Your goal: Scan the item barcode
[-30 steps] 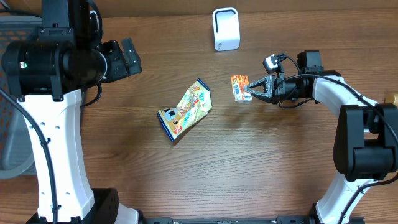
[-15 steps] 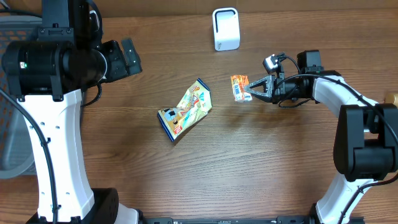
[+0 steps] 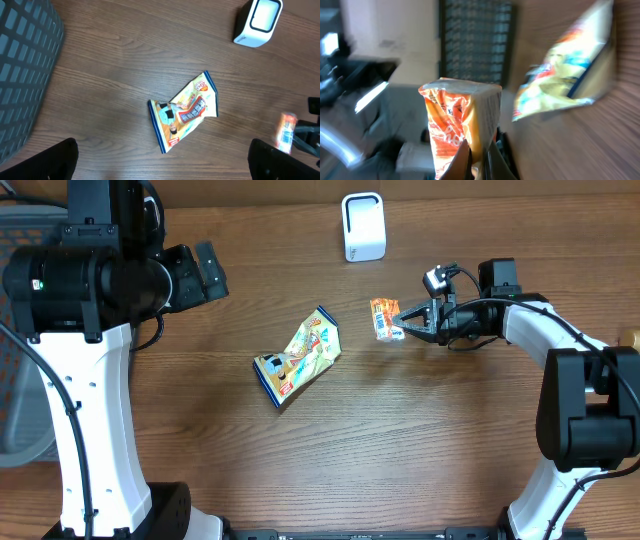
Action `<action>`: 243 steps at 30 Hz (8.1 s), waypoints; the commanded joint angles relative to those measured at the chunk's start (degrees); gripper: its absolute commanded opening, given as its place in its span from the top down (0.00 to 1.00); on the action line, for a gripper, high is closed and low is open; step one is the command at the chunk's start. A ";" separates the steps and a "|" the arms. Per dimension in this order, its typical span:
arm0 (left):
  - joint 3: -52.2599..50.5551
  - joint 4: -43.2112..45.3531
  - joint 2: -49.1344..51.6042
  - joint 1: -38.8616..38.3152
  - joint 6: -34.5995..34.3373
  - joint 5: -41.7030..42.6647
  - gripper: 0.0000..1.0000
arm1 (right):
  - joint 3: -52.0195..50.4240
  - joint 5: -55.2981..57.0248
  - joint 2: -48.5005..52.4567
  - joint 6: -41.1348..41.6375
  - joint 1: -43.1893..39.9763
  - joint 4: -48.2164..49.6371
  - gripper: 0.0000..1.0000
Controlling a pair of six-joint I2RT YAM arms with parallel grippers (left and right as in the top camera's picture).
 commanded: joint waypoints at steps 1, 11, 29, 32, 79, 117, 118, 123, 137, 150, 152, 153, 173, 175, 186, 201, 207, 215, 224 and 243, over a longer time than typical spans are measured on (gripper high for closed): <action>0.04 0.17 -0.76 0.24 -0.55 -0.17 0.00 | 1.53 21.49 -0.46 14.78 1.25 1.18 0.96; 0.04 0.17 -0.76 0.24 -0.55 -0.17 0.00 | 19.56 75.03 -0.68 18.14 9.31 -6.51 0.96; 0.04 0.17 -0.76 0.24 -0.55 -0.17 0.00 | 25.62 117.46 7.91 -20.20 22.84 28.61 0.96; 0.04 0.17 -0.76 0.24 -0.55 -0.17 0.00 | 25.62 111.84 9.60 -25.94 22.84 32.09 0.96; 0.04 0.17 -0.76 0.24 -0.55 -0.17 0.00 | 25.59 123.91 -4.81 10.34 -6.82 -4.11 0.96; 0.04 0.17 -0.76 0.24 -0.55 -0.17 0.00 | 1.09 106.22 -4.07 19.89 -41.79 -5.92 0.96; 0.04 0.17 -0.76 0.24 -0.55 -0.17 0.00 | 1.09 106.27 -4.07 19.82 -41.97 -5.60 0.96; 0.04 0.17 -0.76 0.24 -0.55 -0.17 0.00 | 1.09 107.27 -4.07 19.26 -43.04 -4.20 0.90; 0.04 0.17 -0.76 0.24 -0.55 -0.17 0.00 | 1.09 98.38 -4.07 19.23 -46.14 -2.45 0.84; 0.04 0.15 -0.76 0.24 -0.55 -0.17 0.00 | 1.66 97.24 -4.15 19.23 -44.74 -2.03 0.61; 0.04 0.15 -0.76 0.24 -0.55 -0.17 0.00 | 2.43 97.24 -4.26 19.21 -44.72 -2.95 0.57; 0.04 0.17 -0.76 0.24 -0.55 -0.17 0.00 | 3.30 97.53 -4.48 18.95 -44.72 -4.24 0.56; 0.04 0.17 -0.76 0.24 -0.55 -0.17 0.00 | 19.26 41.42 -22.16 18.97 -42.07 -17.64 0.02; 0.04 0.17 -0.76 0.24 -0.55 -0.17 0.00 | 18.97 37.20 -22.08 17.31 -38.95 -19.78 0.01; 0.04 0.17 -0.76 0.24 -0.55 -0.17 0.00 | 18.38 51.58 -16.46 7.80 -4.02 -25.46 0.00; 0.04 0.33 -0.76 0.24 -0.85 0.09 0.00 | 18.38 56.17 -3.52 10.23 17.97 -17.25 0.00; 0.04 0.28 -0.76 0.24 -1.03 1.38 0.00 | 18.38 56.41 -3.30 10.23 19.63 -16.39 0.00; -2.71 -1.22 0.09 0.20 0.94 7.37 0.00 | 18.38 56.65 -3.13 10.47 19.63 -15.04 0.00; -26.29 2.27 0.11 0.24 1.60 8.50 0.16 | 18.38 56.78 0.55 11.80 19.67 -14.60 0.01; -56.57 25.59 0.13 0.24 -3.58 11.91 0.15 | 18.38 56.78 10.82 18.71 24.13 -9.11 0.39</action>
